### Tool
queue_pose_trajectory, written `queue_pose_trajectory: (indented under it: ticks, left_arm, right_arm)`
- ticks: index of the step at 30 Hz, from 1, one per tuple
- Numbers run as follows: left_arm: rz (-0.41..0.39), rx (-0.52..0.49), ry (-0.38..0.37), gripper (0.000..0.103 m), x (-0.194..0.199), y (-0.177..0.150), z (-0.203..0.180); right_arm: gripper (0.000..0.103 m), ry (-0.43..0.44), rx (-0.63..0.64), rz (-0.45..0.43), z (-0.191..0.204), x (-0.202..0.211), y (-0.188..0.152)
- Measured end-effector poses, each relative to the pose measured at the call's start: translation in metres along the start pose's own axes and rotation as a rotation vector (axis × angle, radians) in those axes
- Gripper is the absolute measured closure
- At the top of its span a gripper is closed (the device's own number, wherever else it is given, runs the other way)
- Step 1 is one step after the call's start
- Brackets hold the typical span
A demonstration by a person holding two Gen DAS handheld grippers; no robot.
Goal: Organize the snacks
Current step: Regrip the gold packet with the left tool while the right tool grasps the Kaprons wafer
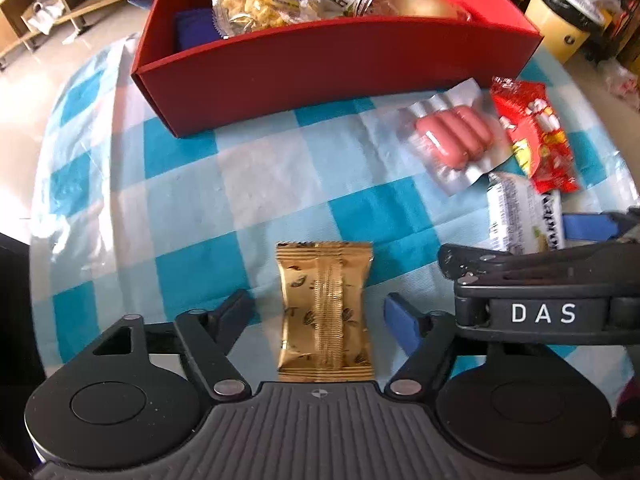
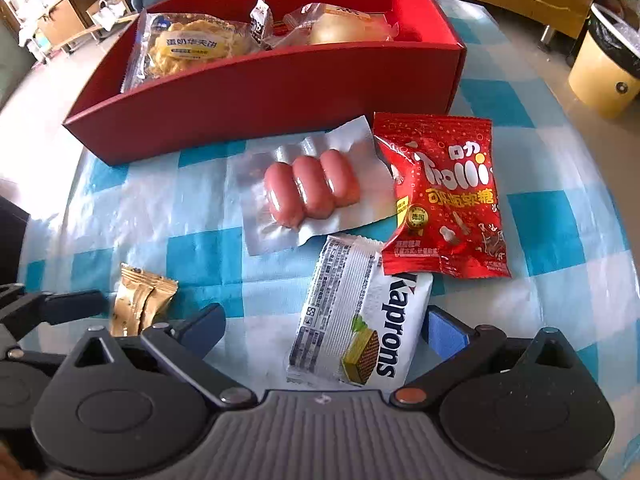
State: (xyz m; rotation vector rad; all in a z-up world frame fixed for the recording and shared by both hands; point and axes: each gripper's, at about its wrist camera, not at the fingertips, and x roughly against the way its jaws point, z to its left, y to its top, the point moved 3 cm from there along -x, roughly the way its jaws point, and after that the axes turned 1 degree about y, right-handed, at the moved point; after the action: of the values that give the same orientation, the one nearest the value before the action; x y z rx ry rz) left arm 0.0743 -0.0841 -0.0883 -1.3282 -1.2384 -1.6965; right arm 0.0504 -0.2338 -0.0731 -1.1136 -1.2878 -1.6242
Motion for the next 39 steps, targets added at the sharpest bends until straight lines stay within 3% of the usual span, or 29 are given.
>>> queue_pose_trajectory:
  ticks: [3,6,11,16,22,24,26,29,39]
  left_arm:
    - [0.013,0.022,-0.005,0.015,-0.002,0.0,0.005]
    - [0.013,0.019,-0.008,0.013,-0.003,0.0,0.006]
    - [0.013,0.021,-0.022,0.012,-0.005,0.002,0.009]
    - [0.033,0.055,-0.037,0.016,-0.002,-0.001,0.02]
    - [0.033,0.144,-0.067,0.018,-0.001,0.004,0.033]
    - [0.012,0.143,-0.063,0.024,-0.001,0.008,0.032]
    - [0.005,0.129,-0.054,0.04,0.0,0.012,0.028]
    - [0.0,0.096,-0.066,0.054,0.004,0.011,0.019]
    - [-0.011,0.08,-0.079,0.056,0.01,0.004,0.004]
  right_arm:
    - [0.004,-0.046,0.001,-0.019,0.005,-0.002,0.001]
    - [0.004,-0.102,0.054,-0.119,0.008,-0.007,0.0]
    - [0.006,-0.096,0.047,-0.082,0.004,-0.003,0.0]
    - [0.05,-0.091,0.03,-0.083,-0.012,0.018,-0.014]
    - [0.051,-0.106,0.062,-0.065,-0.011,0.023,-0.02]
    - [0.051,-0.103,0.059,-0.06,-0.009,0.023,-0.019]
    - [0.051,-0.106,0.058,-0.06,-0.009,0.025,-0.018]
    - [0.051,-0.097,0.041,-0.066,-0.012,0.031,-0.016]
    - [0.051,-0.048,0.022,-0.098,-0.014,0.044,-0.016]
